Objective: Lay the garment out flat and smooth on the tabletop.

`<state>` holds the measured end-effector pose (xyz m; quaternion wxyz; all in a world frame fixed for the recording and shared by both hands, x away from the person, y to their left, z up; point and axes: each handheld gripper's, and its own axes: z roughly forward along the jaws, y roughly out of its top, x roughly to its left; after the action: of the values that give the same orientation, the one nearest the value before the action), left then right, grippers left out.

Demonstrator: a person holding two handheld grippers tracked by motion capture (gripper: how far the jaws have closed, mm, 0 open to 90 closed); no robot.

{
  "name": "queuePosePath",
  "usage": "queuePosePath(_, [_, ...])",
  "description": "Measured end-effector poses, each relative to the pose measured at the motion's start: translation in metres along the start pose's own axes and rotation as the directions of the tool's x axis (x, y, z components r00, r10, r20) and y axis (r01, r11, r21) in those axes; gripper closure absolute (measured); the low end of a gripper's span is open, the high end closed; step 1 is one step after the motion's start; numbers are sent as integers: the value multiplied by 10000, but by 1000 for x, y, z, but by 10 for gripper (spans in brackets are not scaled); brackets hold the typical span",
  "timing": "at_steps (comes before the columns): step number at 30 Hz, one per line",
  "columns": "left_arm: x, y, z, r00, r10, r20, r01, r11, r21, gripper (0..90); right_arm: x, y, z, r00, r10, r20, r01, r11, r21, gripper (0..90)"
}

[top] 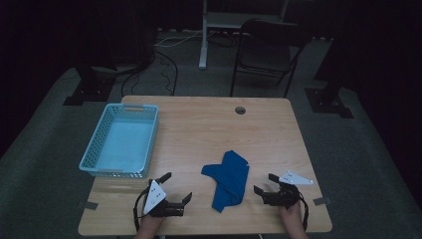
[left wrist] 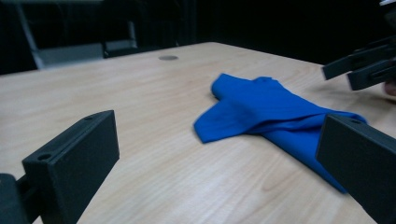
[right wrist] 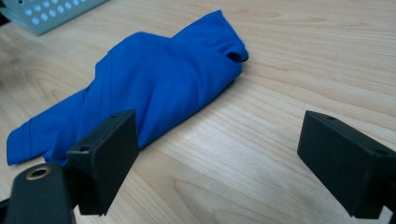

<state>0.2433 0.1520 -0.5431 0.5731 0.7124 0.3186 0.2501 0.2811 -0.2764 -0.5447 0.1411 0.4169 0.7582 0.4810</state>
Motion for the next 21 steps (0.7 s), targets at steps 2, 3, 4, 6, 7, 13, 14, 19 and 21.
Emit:
queuePosePath(2, [1, 0, 0, 9999, -122, -39, 123, 9999, 99, 0, -1, 1, 2, 9990, -107, -444, 123, 9993, 365, 121])
queuePosePath(3, [1, 0, 0, 9999, -122, -39, 123, 9999, 99, 0, -2, 1, 3, 9978, -90, -661, 119, 9990, 436, 120])
queuePosePath(4, [1, 0, 0, 9999, -113, -89, 114, 9998, 131, 0, -1, 0, 2, 9976, -98, -690, 123, 9993, 361, 120])
queuePosePath(6, [1, 0, 0, 9999, -113, -85, 115, 9998, 131, 0, -1, 0, 1, 9973, -175, -707, 193, 9995, 246, 121])
queuePosePath(7, [1, 0, 0, 9999, -105, -93, 106, 9999, 128, 0, 0, 0, -2, 9963, -254, -821, 269, 9995, 177, 120])
queuePosePath(13, [1, 0, 0, 10000, -55, -10, 55, 9999, 129, 0, 0, 5, -8, 9931, 64, -1173, 43, 9958, 909, 119])
queuePosePath(14, [1, 0, 0, 10000, -99, 3, 99, 9999, 117, 0, 0, 6, -9, 9912, 103, -1321, 23, 9955, 944, 120])
queuePosePath(19, [2, 0, 0, 9999, -116, 65, 116, 9999, 118, 0, 9, 7, -7, 9852, 194, -1703, 99, 9855, 1692, 120])
queuePosePath(21, [1, 0, 0, 9999, -76, 107, 75, 9999, 94, 0, 14, 8, -6, 9821, 153, -1878, 189, 9837, 1789, 120])
